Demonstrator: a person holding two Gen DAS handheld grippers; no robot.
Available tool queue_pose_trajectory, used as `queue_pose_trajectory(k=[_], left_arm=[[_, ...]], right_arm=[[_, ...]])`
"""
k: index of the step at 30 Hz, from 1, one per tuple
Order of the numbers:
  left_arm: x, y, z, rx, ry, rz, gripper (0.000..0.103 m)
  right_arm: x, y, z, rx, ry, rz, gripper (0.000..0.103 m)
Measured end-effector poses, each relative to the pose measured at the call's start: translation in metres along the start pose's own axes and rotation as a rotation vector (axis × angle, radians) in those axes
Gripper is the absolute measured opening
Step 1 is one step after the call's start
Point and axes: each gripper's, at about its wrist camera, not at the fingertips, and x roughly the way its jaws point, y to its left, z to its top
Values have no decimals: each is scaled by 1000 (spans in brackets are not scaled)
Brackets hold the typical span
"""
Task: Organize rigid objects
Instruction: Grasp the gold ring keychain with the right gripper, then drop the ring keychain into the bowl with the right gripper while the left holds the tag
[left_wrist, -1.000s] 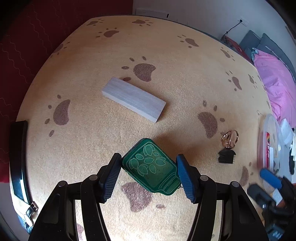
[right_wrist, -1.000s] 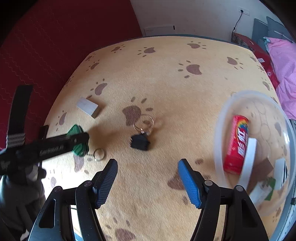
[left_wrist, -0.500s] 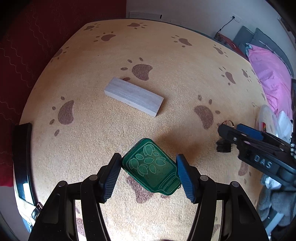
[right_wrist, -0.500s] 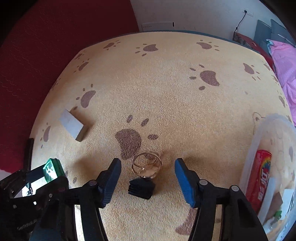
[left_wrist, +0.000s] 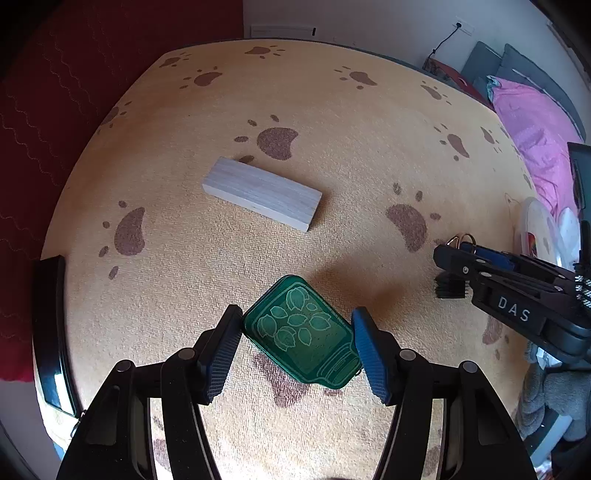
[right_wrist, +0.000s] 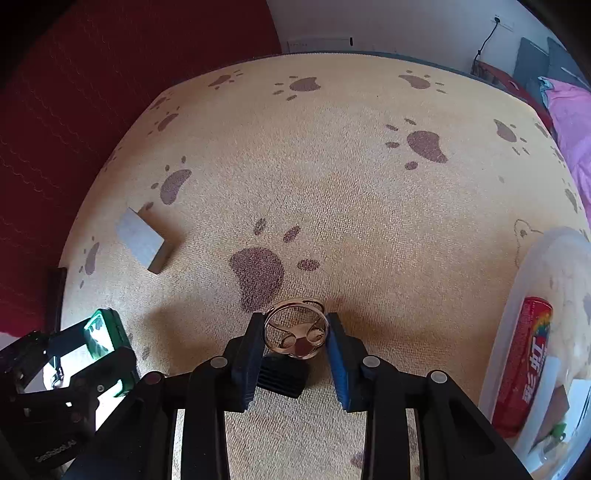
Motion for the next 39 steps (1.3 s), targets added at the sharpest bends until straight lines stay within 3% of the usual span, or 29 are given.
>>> queue_pose_trajectory(k=[21, 39], left_arm=[[-12, -33, -6, 32, -16, -13, 61], [-30, -111, -12, 118, -59, -47, 61]], right_arm=[[-72, -31, -28, 77, -103, 62, 35], [-125, -125, -66, 231, -185, -24, 35]])
